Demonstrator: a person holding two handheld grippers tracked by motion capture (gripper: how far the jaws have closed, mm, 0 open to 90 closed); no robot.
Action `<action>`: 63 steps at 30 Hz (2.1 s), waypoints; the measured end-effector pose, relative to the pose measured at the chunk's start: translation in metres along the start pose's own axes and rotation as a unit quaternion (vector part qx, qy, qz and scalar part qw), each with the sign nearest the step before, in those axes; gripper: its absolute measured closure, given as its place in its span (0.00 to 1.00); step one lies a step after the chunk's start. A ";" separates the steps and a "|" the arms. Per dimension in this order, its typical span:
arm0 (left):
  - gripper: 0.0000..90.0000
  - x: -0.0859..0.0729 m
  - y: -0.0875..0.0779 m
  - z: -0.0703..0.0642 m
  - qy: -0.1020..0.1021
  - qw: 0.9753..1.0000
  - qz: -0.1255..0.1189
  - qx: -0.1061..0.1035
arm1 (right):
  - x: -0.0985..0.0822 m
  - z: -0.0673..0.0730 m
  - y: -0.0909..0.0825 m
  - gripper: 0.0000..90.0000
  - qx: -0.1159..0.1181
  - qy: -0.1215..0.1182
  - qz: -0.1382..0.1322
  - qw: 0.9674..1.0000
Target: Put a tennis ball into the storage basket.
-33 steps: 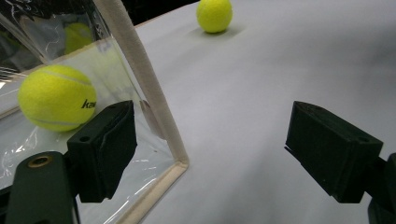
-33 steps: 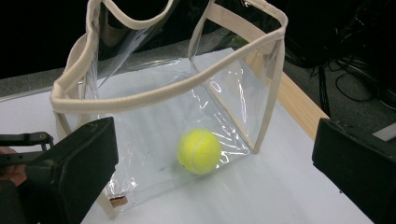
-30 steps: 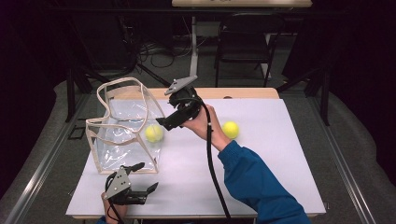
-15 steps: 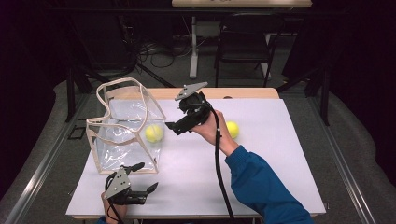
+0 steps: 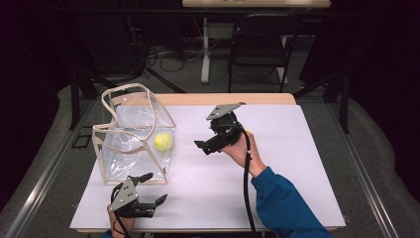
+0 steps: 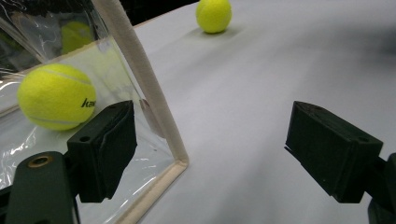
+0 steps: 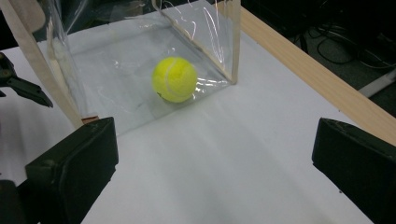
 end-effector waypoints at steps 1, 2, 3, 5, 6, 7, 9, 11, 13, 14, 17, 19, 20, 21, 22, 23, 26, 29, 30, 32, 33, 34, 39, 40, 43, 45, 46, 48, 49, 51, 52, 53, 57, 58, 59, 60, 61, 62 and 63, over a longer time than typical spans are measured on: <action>0.18 0.000 0.000 0.000 0.000 1.000 0.000 0.001 | -0.003 0.000 -0.001 0.00 -0.001 0.001 0.000 1.000; 0.18 0.000 0.000 0.000 0.001 1.000 0.001 0.000 | -0.006 -0.001 -0.001 0.00 -0.002 0.002 0.002 1.000; 0.18 0.000 0.000 -0.001 0.001 1.000 0.002 0.000 | -0.008 -0.002 -0.002 0.00 -0.003 0.001 0.002 1.000; 0.18 -0.001 0.000 -0.001 -0.001 1.000 0.002 0.002 | -0.013 -0.002 -0.003 0.00 -0.004 0.005 0.003 1.000; 0.18 -0.001 0.000 -0.001 -0.001 1.000 0.002 0.002 | -0.016 -0.003 -0.003 0.00 -0.005 0.005 0.003 1.000; 0.18 -0.001 -0.001 -0.001 0.000 1.000 0.003 0.003 | -0.018 -0.004 -0.004 0.00 -0.004 0.006 0.003 1.000; 0.18 -0.001 -0.001 -0.001 0.000 1.000 0.002 0.006 | -0.022 -0.005 -0.005 0.00 -0.004 0.011 0.005 1.000; 0.18 -0.001 -0.002 -0.001 0.001 1.000 0.004 0.006 | -0.027 -0.006 -0.007 0.00 -0.004 0.014 0.005 1.000; 0.18 -0.001 -0.003 -0.001 -0.001 1.000 0.003 0.007 | -0.032 -0.007 -0.007 0.00 -0.007 0.015 0.009 1.000; 0.18 -0.001 -0.003 -0.001 0.000 1.000 0.003 0.007 | -0.034 -0.007 -0.008 0.00 -0.006 0.015 0.010 1.000; 0.18 -0.002 -0.002 -0.001 0.000 1.000 0.004 0.006 | -0.041 -0.007 -0.009 0.00 -0.007 0.014 0.010 1.000; 0.18 -0.002 -0.003 -0.002 0.001 1.000 0.004 0.005 | -0.046 -0.007 -0.010 0.00 -0.008 0.016 0.011 1.000; 0.18 -0.002 -0.004 -0.002 0.001 1.000 0.005 0.005 | -0.048 -0.007 -0.010 0.00 -0.005 0.021 0.010 1.000; 0.18 -0.002 -0.004 -0.002 0.002 1.000 0.006 0.005 | -0.051 -0.007 -0.010 0.00 -0.005 0.020 0.010 1.000; 0.18 -0.003 -0.005 -0.002 0.001 1.000 0.006 0.004 | -0.055 -0.007 -0.009 0.00 -0.005 0.022 0.012 1.000; 0.18 -0.002 -0.005 -0.002 0.000 1.000 0.004 0.006 | -0.058 -0.008 -0.009 0.00 -0.007 0.020 0.017 1.000; 0.18 -0.003 -0.005 -0.002 0.000 1.000 0.005 0.007 | -0.066 -0.007 -0.010 0.00 -0.001 0.026 0.020 0.999; 0.18 -0.002 -0.005 -0.002 0.001 1.000 0.006 0.006 | -0.072 -0.007 -0.013 0.00 -0.001 0.028 0.022 0.999; 0.18 -0.002 -0.005 -0.003 0.002 1.000 0.005 0.006 | -0.073 -0.008 -0.014 0.00 -0.002 0.027 0.020 0.999; 0.18 -0.002 -0.004 -0.003 0.004 1.000 0.006 0.005 | -0.074 -0.008 -0.016 0.00 -0.003 0.028 0.021 0.999; 0.18 -0.001 -0.004 -0.004 0.006 1.000 0.007 0.004 | -0.076 -0.009 -0.018 0.00 -0.001 0.031 0.014 0.999; 0.18 -0.001 -0.003 -0.004 0.007 1.000 0.006 0.005 | -0.076 -0.009 -0.019 0.00 -0.001 0.031 0.014 0.999; 0.18 -0.003 -0.002 -0.004 0.007 1.000 0.012 0.003 | -0.081 -0.010 -0.023 0.00 -0.003 0.026 0.015 1.000; 0.18 -0.003 -0.002 -0.004 0.007 1.000 0.012 0.003 | -0.081 -0.010 -0.023 0.00 -0.003 0.026 0.015 1.000; 0.18 -0.003 -0.002 -0.004 0.007 1.000 0.012 0.003 | -0.083 -0.011 -0.024 0.00 -0.003 0.026 0.013 1.000; 0.18 -0.003 -0.002 -0.004 0.007 1.000 0.012 0.003 | -0.083 -0.011 -0.024 0.00 -0.003 0.026 0.013 1.000; 0.18 -0.002 -0.003 -0.005 0.009 1.000 0.011 0.002 | -0.083 -0.011 -0.024 0.00 -0.003 0.026 0.013 1.000; 0.18 -0.003 -0.003 -0.005 0.007 1.000 0.011 0.003 | -0.091 -0.014 -0.028 0.00 -0.005 0.028 0.021 0.999; 0.18 -0.003 -0.004 -0.004 0.007 1.000 0.011 0.003 | -0.091 -0.016 -0.029 0.00 -0.006 0.027 0.017 0.999; 0.18 -0.003 -0.005 -0.004 0.007 1.000 0.009 0.005 | -0.092 -0.017 -0.029 0.00 -0.009 0.025 0.020 0.999; 0.18 -0.003 -0.005 -0.005 0.007 1.000 0.011 0.006 | -0.092 -0.018 -0.029 0.00 -0.009 0.025 0.019 0.999; 0.18 -0.003 -0.005 -0.005 0.007 1.000 0.011 0.006 | -0.092 -0.018 -0.029 0.00 -0.009 0.025 0.019 0.999; 0.18 -0.003 -0.005 -0.005 0.007 1.000 0.011 0.006 | -0.092 -0.023 -0.034 0.00 -0.013 0.029 0.014 0.999; 0.18 -0.003 -0.005 -0.005 0.007 1.000 0.011 0.006 | -0.092 -0.023 -0.034 0.00 -0.013 0.029 0.014 0.999; 0.18 -0.003 -0.005 -0.005 0.007 1.000 0.011 0.006 | -0.092 -0.023 -0.034 0.00 -0.013 0.029 0.014 0.999; 0.18 -0.003 -0.004 -0.005 0.007 1.000 0.011 0.006 | -0.092 -0.023 -0.034 0.00 -0.013 0.029 0.014 0.999; 0.18 -0.003 -0.004 -0.005 0.007 1.000 0.011 0.006 | -0.094 -0.025 -0.035 0.00 -0.016 0.031 0.015 0.999; 0.18 -0.003 -0.004 -0.005 0.008 1.000 0.012 0.006 | -0.094 -0.026 -0.036 0.00 -0.017 0.033 0.015 0.999; 0.18 -0.003 -0.004 -0.006 0.008 1.000 0.012 0.005 | -0.095 -0.026 -0.036 0.00 -0.018 0.034 0.016 0.999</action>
Point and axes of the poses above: each handheld gripper's, and its own axes: y roughly forward along the jaws, x roughly out of its top, z roughly to its left, the point moved 8 cm from there along y, roughly forward along the jaws, and after that the axes turned 5 degrees about -z, right-handed, at the moved point
